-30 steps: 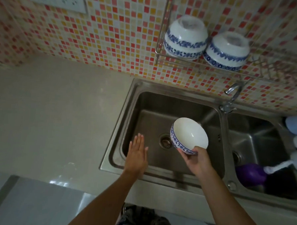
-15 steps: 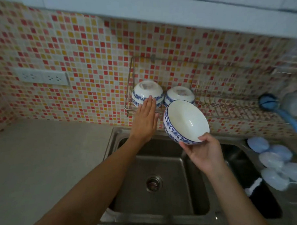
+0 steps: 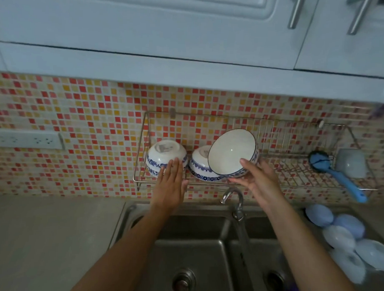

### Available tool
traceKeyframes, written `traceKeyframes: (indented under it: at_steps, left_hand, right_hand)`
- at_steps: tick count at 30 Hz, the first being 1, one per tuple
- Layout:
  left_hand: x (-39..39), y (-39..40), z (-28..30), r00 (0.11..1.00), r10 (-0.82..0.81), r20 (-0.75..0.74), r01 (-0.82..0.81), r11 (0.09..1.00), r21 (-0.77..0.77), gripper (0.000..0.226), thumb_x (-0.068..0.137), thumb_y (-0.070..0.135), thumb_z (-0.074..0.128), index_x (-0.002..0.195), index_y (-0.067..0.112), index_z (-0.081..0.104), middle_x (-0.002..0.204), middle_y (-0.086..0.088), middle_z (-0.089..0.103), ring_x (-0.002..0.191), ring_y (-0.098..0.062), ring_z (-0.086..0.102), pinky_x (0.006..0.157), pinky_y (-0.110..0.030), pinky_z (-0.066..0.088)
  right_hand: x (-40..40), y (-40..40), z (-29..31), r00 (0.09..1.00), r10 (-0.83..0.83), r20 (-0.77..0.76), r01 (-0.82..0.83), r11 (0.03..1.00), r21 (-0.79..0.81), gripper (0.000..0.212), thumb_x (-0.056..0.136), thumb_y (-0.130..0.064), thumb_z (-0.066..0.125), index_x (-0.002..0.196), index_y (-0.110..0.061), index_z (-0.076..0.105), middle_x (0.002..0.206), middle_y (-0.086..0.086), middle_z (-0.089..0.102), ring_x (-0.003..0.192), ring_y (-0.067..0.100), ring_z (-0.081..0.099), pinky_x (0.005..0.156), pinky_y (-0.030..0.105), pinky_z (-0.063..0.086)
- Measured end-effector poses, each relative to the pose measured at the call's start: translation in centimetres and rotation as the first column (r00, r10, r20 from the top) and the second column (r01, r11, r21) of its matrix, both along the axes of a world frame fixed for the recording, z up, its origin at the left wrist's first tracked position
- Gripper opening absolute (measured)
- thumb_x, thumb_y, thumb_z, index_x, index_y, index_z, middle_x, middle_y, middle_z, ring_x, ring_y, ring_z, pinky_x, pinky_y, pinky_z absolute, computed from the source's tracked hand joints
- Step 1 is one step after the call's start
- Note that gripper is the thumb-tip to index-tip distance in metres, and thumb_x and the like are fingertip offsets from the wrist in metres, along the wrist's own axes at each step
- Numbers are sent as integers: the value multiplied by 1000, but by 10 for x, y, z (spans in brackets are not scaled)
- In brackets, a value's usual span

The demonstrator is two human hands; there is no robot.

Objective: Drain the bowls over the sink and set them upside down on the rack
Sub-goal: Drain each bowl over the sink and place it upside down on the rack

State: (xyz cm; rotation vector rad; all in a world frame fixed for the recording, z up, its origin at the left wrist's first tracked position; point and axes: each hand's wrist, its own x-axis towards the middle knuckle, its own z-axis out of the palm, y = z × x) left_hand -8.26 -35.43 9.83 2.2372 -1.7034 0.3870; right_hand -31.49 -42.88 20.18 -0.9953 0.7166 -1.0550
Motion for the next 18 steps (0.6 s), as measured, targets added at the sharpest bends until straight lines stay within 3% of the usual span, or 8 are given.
traceKeyframes:
  at_steps: [3,5,7,11,14,18]
  left_hand:
    - [-1,-1,0,1000,-10,-7,10,1000,-15,66,94,50,-8,147,12,-12,155,-7,-21,143,-24,-19,116,-36,-16]
    - [-1,0,1,999,-26,-33,26,1000,-7,71,87,53,-21,146,14,-18,153,-5,-27,141,-22,-25,116,-36,-17]
    - [-1,-1,4,997,-43,-60,43,999,7,72,84,54,-24,145,15,-21,152,-4,-29,140,-19,-29,115,-36,-17]
    - [-1,-14,13,997,-57,-44,59,997,42,71,84,52,-21,145,16,-21,153,-2,-28,139,-16,-30,113,-34,-20]
    - [-3,-24,15,998,-60,-18,61,996,58,62,93,46,-6,147,16,-15,156,-1,-20,142,-16,-25,114,-34,-19]
    - [-4,-27,16,995,-97,14,96,993,66,58,97,43,1,149,18,-9,157,2,-15,142,-14,-23,115,-36,-19]
  right_hand:
    - [2,-17,5,992,-57,-108,38,984,-172,54,81,-3,73,126,-25,54,117,-4,62,102,21,66,78,50,60]
    - [6,-27,5,981,-108,-163,61,962,-266,61,79,-2,75,128,-32,54,114,-12,62,98,15,67,71,39,61]
    - [11,-38,1,962,-175,-212,93,933,-348,75,77,-4,78,141,-27,47,122,-9,60,101,12,64,68,34,61]
    - [23,-55,-9,912,-278,-301,95,858,-505,91,73,-22,84,148,-34,34,137,-5,56,118,13,59,89,47,57]
    - [31,-62,-13,852,-389,-351,98,777,-622,90,76,-23,82,149,-34,30,131,-2,56,114,9,59,100,39,51]
    - [38,-69,-21,751,-512,-418,44,669,-742,93,77,-25,80,152,-28,26,138,5,44,121,14,52,102,30,47]
